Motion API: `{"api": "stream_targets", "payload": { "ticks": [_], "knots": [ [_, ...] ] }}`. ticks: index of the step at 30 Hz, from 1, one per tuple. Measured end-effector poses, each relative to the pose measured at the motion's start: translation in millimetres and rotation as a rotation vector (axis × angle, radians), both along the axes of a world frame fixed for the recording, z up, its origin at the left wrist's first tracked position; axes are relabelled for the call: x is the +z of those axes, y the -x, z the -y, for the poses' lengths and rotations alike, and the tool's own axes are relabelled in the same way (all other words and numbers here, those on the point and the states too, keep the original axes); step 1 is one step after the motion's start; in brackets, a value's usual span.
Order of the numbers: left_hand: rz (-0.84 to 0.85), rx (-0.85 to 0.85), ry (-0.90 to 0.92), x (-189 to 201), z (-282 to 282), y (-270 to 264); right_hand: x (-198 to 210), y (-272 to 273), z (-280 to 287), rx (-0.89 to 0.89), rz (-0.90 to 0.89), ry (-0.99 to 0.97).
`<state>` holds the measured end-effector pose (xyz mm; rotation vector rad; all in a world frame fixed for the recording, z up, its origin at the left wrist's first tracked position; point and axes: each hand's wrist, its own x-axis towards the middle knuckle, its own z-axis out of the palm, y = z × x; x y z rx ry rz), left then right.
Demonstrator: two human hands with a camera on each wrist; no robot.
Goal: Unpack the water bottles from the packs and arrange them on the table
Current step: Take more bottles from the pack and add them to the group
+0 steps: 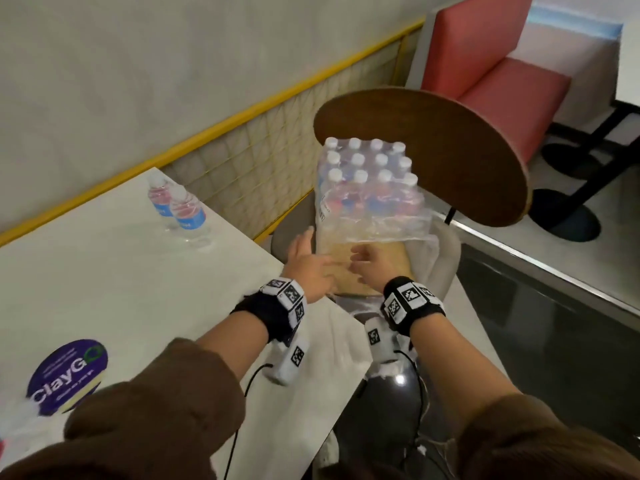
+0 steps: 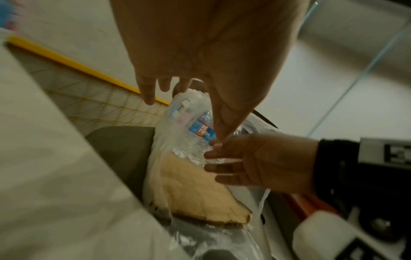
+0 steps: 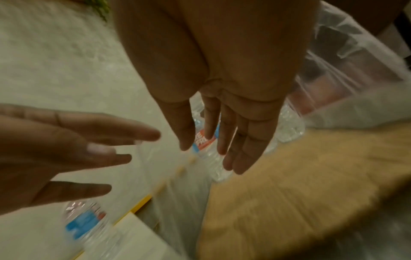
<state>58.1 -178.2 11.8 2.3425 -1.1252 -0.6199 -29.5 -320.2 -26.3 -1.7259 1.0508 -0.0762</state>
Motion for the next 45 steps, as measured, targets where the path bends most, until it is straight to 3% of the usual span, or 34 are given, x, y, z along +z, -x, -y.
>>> {"api": "stream_targets", "payload": {
  "ticks": [2, 7, 11, 13, 17, 20, 23, 26, 29, 31, 35, 37, 40, 43, 45],
  "knots": [
    [0.046, -0.041, -0.077, 3, 25, -5, 9, -9, 25, 0.015, -0.058, 0.069],
    [-0.013, 0.055, 0.092, 3, 33, -6, 27, -37, 68, 0.203, -0.215, 0.287],
    [0.008, 0.048, 0.114, 0, 27, 0, 28, -48, 86, 0.48, -0.503, 0.558],
    [-0.013, 0.052, 0.119, 1, 28, -2, 34, -51, 87, 0.502, -0.584, 0.636],
    [-0.025, 0.05, 0.088, 4, 31, -5, 25, -44, 88, 0.586, -0.606, 0.785],
    [-0.036, 0.049, 0.045, 0, 36, -8, 11, -38, 83, 0.445, -0.454, 0.596],
    [-0.03, 0.028, -0.012, -3, 42, -7, 21, -34, 75, 0.333, -0.251, 0.427],
    [-0.072, 0.04, -0.019, -2, 53, -10, 42, -12, 48, 0.343, -0.062, 0.36],
    [-0.108, -0.038, -0.082, -13, 59, -16, 36, 2, 36, 0.516, -0.176, 0.178],
    [-0.158, -0.006, -0.073, -18, 58, -17, 35, 3, 44, 0.494, -0.184, 0.097],
    [-0.195, 0.103, -0.026, -24, 58, -18, 18, -16, 88, 0.27, -0.337, 0.219],
    [-0.221, 0.109, -0.004, -25, 59, -17, 7, -34, 115, 0.2, -0.299, 0.211],
    [-0.243, 0.105, 0.0, -28, 59, -15, -22, -58, 162, 0.27, -0.22, 0.322],
    [-0.244, 0.131, -0.009, -30, 55, -14, -13, -67, 156, 0.288, -0.314, 0.434],
    [-0.247, 0.159, -0.028, -28, 47, -11, -27, -54, 146, 0.379, -0.486, 0.601]
  ]
}}
